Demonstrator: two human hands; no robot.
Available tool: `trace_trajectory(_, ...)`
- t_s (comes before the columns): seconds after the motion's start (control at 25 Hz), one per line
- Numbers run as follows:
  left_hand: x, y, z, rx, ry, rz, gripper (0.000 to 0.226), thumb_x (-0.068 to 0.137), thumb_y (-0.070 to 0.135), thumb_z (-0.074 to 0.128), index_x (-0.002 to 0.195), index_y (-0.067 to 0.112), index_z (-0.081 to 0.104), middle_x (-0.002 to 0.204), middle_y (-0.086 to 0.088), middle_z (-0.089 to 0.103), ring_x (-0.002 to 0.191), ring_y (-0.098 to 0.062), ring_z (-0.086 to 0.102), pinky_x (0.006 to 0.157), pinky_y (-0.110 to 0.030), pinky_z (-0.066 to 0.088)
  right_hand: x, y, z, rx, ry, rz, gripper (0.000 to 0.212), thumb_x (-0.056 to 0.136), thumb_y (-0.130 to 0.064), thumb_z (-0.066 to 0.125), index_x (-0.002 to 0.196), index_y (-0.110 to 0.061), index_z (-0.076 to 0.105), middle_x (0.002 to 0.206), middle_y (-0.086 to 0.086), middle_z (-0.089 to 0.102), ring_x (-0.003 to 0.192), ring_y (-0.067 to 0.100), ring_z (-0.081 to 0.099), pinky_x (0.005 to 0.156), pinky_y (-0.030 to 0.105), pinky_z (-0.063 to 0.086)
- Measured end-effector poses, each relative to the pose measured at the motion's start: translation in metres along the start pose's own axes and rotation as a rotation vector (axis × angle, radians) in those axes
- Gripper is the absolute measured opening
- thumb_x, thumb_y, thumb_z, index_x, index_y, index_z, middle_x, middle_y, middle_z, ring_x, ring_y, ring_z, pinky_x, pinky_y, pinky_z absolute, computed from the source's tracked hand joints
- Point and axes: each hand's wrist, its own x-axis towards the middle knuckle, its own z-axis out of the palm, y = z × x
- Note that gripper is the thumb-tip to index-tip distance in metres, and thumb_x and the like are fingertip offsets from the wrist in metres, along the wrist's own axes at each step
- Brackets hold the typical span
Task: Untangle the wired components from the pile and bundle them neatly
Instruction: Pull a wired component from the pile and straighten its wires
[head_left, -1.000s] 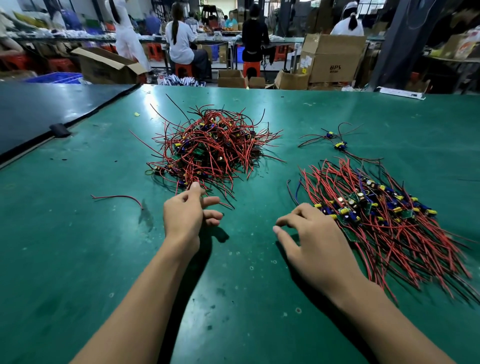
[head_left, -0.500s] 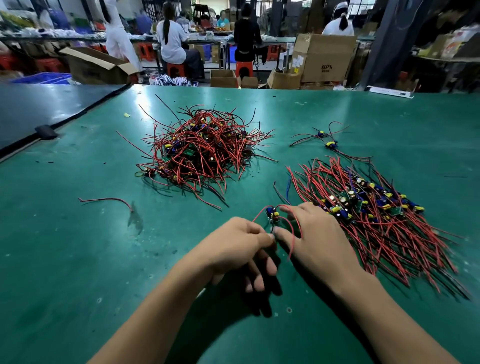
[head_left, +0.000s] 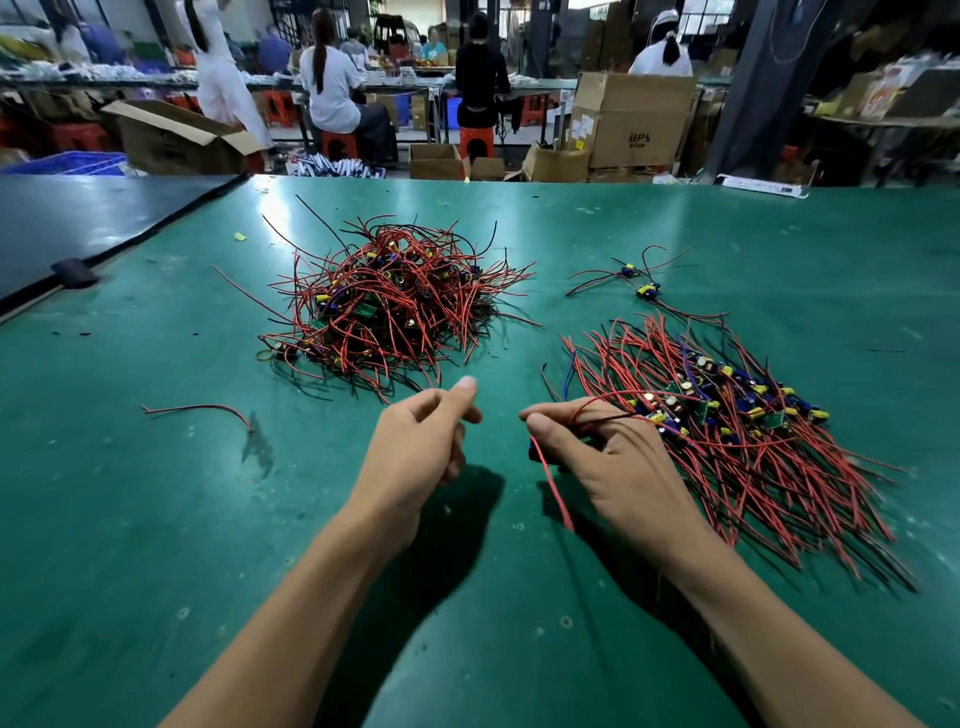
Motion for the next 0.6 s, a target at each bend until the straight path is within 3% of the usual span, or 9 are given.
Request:
trace_trajectory(0.04, 0.002, -0.003, 0.001, 0.009, 0.008, -0.054, 0.040, 0.091, 0.047, 0.058, 0.084, 0.009, 0.066, 0.059, -0.003, 0.055, 0.041, -0.013, 0.048, 0.042, -0.019, 0.037, 0.000, -0.004, 0.000, 0.034, -0.020, 0.005, 0.015, 0.088, -0.034, 0.072, 0.096, -0.023, 0.078, 0.085, -0.012, 0.076, 0.081, 0.003, 0.073, 0.073, 0.014, 0.053)
trace_trajectory(0.12, 0.000, -0.005, 0.006, -0.087, -0.193, -0.210, 0.046, 0.091, 0.050, 0.056, 0.096, 0.005, 0.066, 0.065, -0.008, 0.064, 0.046, -0.019, 0.058, 0.044, -0.023, 0.046, -0.002, -0.009, 0.000, 0.010, -0.055, -0.022, 0.023, 0.086, -0.042, 0.068, 0.097, -0.024, 0.078, 0.088, -0.015, 0.076, 0.085, 0.000, 0.072, 0.076, 0.012, 0.051)
trace_trajectory(0.2, -0.003, -0.003, 0.008, -0.226, -0.382, -0.290, 0.042, 0.088, 0.048, 0.058, 0.091, 0.009, 0.074, 0.069, -0.010, 0.066, 0.049, -0.020, 0.061, 0.044, -0.025, 0.049, -0.003, -0.012, 0.002, 0.027, -0.044, -0.030, 0.029, 0.085, -0.047, 0.064, 0.096, -0.024, 0.077, 0.090, -0.014, 0.077, 0.089, 0.000, 0.071, 0.081, 0.015, 0.050)
trace_trajectory(0.28, -0.005, -0.003, 0.008, -0.318, -0.465, -0.278, 0.032, 0.084, 0.041, 0.064, 0.088, 0.012, 0.077, 0.077, -0.011, 0.069, 0.055, -0.017, 0.064, 0.050, -0.024, 0.053, -0.003, -0.013, 0.003, 0.071, -0.030, -0.018, 0.034, 0.084, -0.050, 0.060, 0.099, -0.024, 0.076, 0.094, -0.014, 0.075, 0.093, -0.001, 0.069, 0.085, 0.015, 0.050)
trace_trajectory(0.36, -0.007, -0.005, 0.009, -0.381, -0.505, -0.256, 0.021, 0.084, 0.028, 0.068, 0.091, 0.011, 0.076, 0.084, -0.013, 0.070, 0.061, -0.017, 0.067, 0.056, -0.024, 0.056, -0.003, -0.014, 0.005, 0.211, -0.045, 0.036, 0.041, 0.084, -0.048, 0.059, 0.106, -0.017, 0.074, 0.086, -0.017, 0.072, 0.079, -0.004, 0.067, 0.071, 0.013, 0.051)
trace_trajectory(0.44, -0.009, -0.006, 0.012, -0.413, -0.515, -0.244, 0.013, 0.081, 0.016, 0.070, 0.092, 0.011, 0.075, 0.086, -0.015, 0.071, 0.063, -0.019, 0.068, 0.058, -0.026, 0.057, -0.004, -0.016, 0.006, 0.334, -0.051, 0.116, 0.045, 0.081, -0.048, 0.063, 0.105, -0.011, 0.073, 0.082, -0.007, 0.069, 0.063, -0.003, 0.062, 0.054, 0.013, 0.049)
trace_trajectory(0.52, -0.010, -0.005, 0.015, -0.439, -0.509, -0.256, 0.018, 0.077, 0.008, 0.073, 0.095, 0.011, 0.075, 0.086, -0.016, 0.071, 0.063, -0.020, 0.069, 0.059, -0.027, 0.057, -0.003, -0.015, 0.005, 0.264, -0.014, 0.102, 0.043, 0.077, -0.049, 0.068, 0.099, -0.013, 0.075, 0.090, 0.008, 0.071, 0.065, 0.000, 0.063, 0.056, 0.013, 0.048)
trace_trajectory(0.6, -0.009, -0.004, 0.014, -0.479, -0.488, -0.301, 0.023, 0.074, 0.004, 0.069, 0.096, 0.009, 0.074, 0.083, -0.016, 0.070, 0.064, -0.020, 0.069, 0.058, -0.027, 0.057, -0.001, -0.015, 0.000, 0.246, 0.028, 0.074, 0.038, 0.075, -0.044, 0.072, 0.094, -0.012, 0.077, 0.081, 0.004, 0.073, 0.065, 0.000, 0.064, 0.061, 0.011, 0.047)
